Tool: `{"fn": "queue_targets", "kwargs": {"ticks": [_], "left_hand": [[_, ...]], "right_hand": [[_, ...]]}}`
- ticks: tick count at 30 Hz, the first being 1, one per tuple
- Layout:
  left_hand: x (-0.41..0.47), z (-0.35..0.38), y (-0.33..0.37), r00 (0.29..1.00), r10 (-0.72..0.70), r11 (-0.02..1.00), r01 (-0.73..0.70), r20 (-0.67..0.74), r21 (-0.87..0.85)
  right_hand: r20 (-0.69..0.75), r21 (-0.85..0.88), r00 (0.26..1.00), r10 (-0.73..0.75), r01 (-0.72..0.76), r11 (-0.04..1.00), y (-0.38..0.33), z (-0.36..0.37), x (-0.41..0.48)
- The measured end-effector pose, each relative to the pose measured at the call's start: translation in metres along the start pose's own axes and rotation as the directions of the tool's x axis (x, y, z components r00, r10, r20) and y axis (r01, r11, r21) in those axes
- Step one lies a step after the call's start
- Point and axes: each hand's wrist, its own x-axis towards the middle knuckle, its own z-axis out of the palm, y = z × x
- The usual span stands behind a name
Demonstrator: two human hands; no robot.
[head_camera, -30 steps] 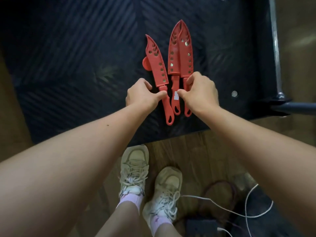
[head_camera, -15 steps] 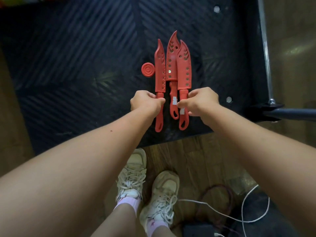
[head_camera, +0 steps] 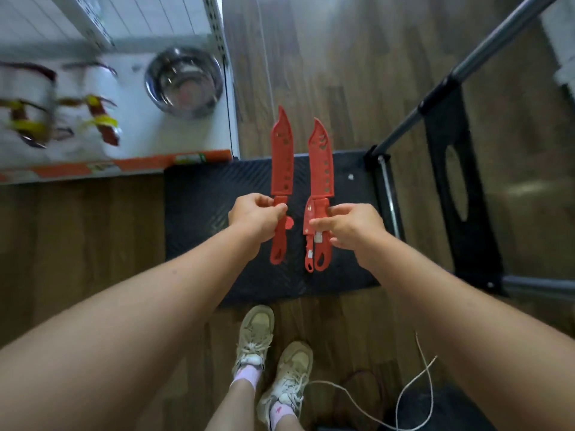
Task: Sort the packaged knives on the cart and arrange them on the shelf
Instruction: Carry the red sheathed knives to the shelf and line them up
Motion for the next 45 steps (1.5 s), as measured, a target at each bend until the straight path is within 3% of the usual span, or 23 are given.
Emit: {"fn": "queue_targets", "kwargs": {"ticks": [9,22,27,32,38,45], "left_hand": [[-0.174,-0.116,0.145,0.976,0.209,0.945,-0.217,-0.059,-0.243],[-0.344,-0.272,0.206,0.886,0.359,0.860,-0.436,-0.292,-0.264],[-0.360,-0.347,0.217,0.865,0.354,0.829,-0.466,-0.355,-0.309],[-0.353,-0.415,0.239,0.860,0.369,0.808,-0.484,-0.354,-0.334],[-0.330,-0.474,0.263,0.870,0.426,0.833,-0.485,-0.250,-0.266],[-0.297,-0.487,0.307,0.888,0.434,0.844,-0.460,-0.153,-0.276]], "right_hand": [[0.041,0.039,0.953,-0.302,0.300,0.953,-0.155,-0.041,-0.188],[0.161,-0.023,0.847,-0.507,0.516,0.856,-0.267,-0.005,-0.370],[0.183,-0.010,0.786,-0.591,0.602,0.798,-0.311,0.031,-0.414],[0.160,-0.018,0.777,-0.609,0.619,0.785,-0.357,0.075,-0.441],[0.112,0.098,0.778,-0.618,0.610,0.786,-0.399,0.115,-0.457],[0.032,0.090,0.807,-0.590,0.585,0.806,-0.431,0.105,-0.443]]}}
